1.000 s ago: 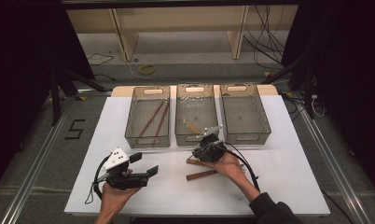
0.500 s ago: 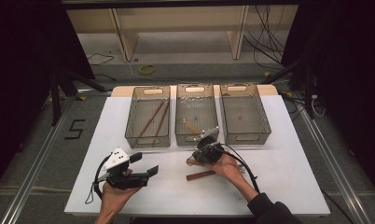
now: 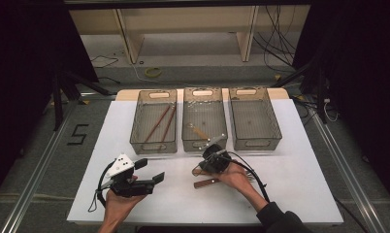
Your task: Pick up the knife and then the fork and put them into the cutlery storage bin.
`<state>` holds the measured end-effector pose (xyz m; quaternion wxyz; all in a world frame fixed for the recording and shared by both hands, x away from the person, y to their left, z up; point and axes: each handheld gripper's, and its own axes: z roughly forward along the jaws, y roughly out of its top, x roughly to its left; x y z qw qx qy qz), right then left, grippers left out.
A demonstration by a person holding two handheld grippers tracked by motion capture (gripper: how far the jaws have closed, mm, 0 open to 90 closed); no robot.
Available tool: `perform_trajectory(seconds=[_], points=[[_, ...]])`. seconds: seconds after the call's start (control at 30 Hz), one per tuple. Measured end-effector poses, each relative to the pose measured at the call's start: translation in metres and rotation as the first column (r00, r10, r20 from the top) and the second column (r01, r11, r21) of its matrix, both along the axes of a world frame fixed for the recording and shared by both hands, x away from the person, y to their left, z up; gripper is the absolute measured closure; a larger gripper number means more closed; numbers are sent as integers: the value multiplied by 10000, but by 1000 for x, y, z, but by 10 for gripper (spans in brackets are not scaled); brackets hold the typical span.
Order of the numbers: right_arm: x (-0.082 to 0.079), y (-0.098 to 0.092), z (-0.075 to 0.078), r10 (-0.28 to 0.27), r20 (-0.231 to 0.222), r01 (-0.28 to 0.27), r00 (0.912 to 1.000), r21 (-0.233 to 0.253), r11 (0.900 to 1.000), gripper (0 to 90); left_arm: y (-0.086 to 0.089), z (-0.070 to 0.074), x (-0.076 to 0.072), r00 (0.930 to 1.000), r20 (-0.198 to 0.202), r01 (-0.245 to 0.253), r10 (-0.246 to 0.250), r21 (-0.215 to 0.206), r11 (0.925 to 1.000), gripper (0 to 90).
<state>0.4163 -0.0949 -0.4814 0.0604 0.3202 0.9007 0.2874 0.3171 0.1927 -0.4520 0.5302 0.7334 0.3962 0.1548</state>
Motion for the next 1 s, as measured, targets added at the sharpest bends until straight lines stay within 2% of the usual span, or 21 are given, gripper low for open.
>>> perform_trajectory(seconds=[0.43,0.67,1.0], points=[[-31,-12,1,838,-383,-843,9957,-110,9964,900,0,1,-1,10000,35,19,-19,9,10000,156],[-47,-23,1,1071,-562,-1075,9927,-39,9942,900,-1,0,-1,10000,32,21,-21,19,10000,156],[-61,-34,3,1270,-800,-1286,9887,-151,9916,900,-1,0,-1,10000,19,24,-24,26,10000,156]])
